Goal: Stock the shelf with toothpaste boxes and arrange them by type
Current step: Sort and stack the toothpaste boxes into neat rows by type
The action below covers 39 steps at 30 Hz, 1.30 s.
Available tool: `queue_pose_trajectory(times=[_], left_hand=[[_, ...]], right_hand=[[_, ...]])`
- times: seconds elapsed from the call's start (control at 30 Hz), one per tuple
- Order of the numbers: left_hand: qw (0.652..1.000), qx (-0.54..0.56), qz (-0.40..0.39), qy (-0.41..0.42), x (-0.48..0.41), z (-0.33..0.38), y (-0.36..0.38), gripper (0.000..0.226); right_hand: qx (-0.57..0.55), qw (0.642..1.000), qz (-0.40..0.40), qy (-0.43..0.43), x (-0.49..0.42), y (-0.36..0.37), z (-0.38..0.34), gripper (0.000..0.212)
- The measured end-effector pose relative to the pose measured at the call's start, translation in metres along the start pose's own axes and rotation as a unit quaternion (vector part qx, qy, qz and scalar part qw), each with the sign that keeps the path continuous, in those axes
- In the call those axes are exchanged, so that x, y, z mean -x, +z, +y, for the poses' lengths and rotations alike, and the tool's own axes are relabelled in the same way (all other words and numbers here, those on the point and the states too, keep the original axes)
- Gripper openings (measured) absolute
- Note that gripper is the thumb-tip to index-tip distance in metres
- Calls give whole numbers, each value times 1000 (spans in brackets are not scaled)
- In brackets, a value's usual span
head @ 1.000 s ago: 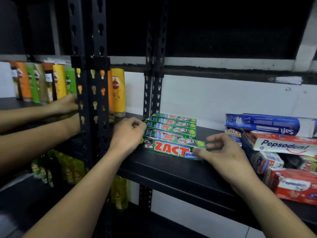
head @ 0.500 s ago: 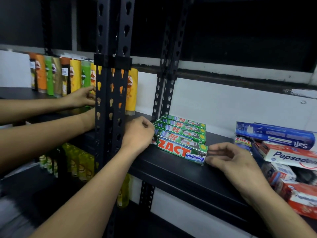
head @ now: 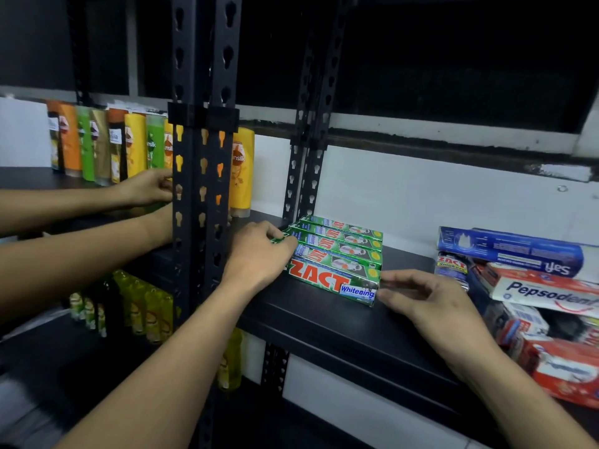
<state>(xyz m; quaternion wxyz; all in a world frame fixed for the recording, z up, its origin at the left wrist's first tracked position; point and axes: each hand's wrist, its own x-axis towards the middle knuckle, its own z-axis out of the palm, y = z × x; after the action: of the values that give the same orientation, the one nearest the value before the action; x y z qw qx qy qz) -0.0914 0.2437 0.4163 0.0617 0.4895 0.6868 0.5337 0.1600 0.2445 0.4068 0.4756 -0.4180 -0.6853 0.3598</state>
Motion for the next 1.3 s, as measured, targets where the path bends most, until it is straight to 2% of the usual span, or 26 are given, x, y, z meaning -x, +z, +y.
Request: queue_pose_trajectory(times=[0.33, 1.17, 1.3], left_hand=[[999, -34, 11, 6, 2, -1, 0, 26], [1000, 20, 7, 0, 0, -6, 0, 21], [1000, 23, 8, 3, -1, -4, 0, 22]], right_hand=[[23, 999, 30, 24, 2, 1, 0, 10], [58, 998, 24, 9, 3, 0, 0, 9], [60, 998, 22, 21, 2, 1, 0, 15]])
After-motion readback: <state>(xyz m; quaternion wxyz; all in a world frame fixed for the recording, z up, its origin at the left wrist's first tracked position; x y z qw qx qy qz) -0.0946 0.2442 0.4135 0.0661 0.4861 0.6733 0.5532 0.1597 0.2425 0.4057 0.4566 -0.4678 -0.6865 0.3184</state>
